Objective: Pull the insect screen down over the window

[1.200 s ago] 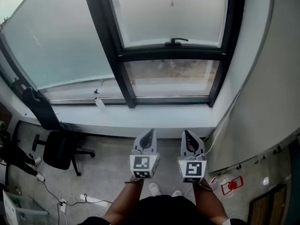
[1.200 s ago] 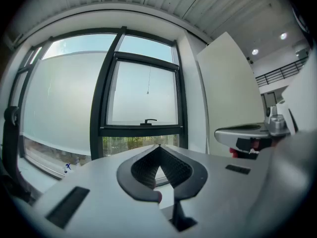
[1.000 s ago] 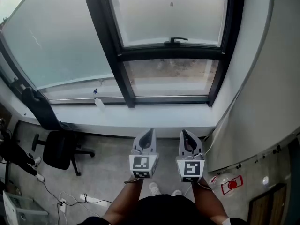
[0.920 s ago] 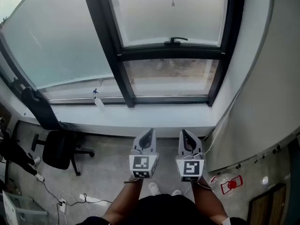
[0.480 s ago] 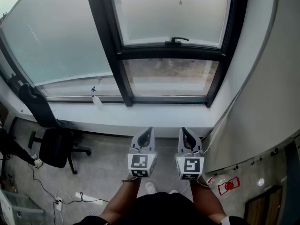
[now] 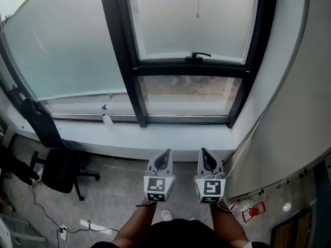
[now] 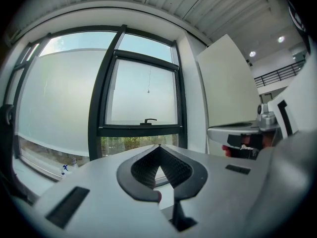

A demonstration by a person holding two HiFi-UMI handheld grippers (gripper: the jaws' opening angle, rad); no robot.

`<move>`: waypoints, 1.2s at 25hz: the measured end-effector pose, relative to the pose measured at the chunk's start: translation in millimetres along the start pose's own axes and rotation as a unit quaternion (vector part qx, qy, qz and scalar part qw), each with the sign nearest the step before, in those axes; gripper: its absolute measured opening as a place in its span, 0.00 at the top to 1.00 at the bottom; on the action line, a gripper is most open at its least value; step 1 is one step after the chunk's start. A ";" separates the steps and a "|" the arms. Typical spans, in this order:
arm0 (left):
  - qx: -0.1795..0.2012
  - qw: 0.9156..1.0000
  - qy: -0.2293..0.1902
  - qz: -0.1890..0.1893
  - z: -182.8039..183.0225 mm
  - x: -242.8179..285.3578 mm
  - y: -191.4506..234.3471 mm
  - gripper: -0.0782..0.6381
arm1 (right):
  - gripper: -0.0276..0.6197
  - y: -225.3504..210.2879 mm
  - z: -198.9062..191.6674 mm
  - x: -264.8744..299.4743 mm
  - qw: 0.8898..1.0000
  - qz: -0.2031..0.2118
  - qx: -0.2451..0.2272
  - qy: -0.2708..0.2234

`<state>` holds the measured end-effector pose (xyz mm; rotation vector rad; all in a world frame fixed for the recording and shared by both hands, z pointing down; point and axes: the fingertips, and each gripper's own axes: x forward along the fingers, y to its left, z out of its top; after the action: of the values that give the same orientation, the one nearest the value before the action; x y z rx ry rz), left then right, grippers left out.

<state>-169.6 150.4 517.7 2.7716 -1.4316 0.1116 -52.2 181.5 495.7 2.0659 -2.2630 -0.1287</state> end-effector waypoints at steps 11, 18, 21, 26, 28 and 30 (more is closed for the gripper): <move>-0.007 1.000 -0.013 -0.015 7.5 18.5 34.4 0.89 | 0.95 -1.7 1.9 23.5 0.999 -0.039 -0.010 0.004; 0.002 0.999 -0.021 -0.029 15.6 67.9 26.3 0.89 | 0.95 -31.1 3.4 54.2 0.999 -0.043 0.001 -0.004; 0.007 1.000 -0.019 -0.024 17.6 96.6 24.7 0.89 | 0.95 -52.7 -1.3 77.3 0.999 -0.039 0.002 -0.006; 0.008 1.000 -0.012 -0.016 21.8 148.5 19.7 0.89 | 0.95 -88.7 -1.3 118.5 1.000 -0.024 -0.019 -0.005; 0.008 1.000 -0.009 -0.010 22.8 166.1 20.4 0.89 | 0.95 -97.1 1.5 134.4 0.999 -0.008 -0.033 -0.016; 0.009 1.000 -0.005 -0.001 21.9 180.5 23.2 0.89 | 0.95 -104.9 4.9 147.7 0.999 0.003 -0.032 -0.022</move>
<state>-83.2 -11.1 508.6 2.7914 -1.4370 0.1117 37.6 25.0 478.9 2.0444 -2.2587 -0.2465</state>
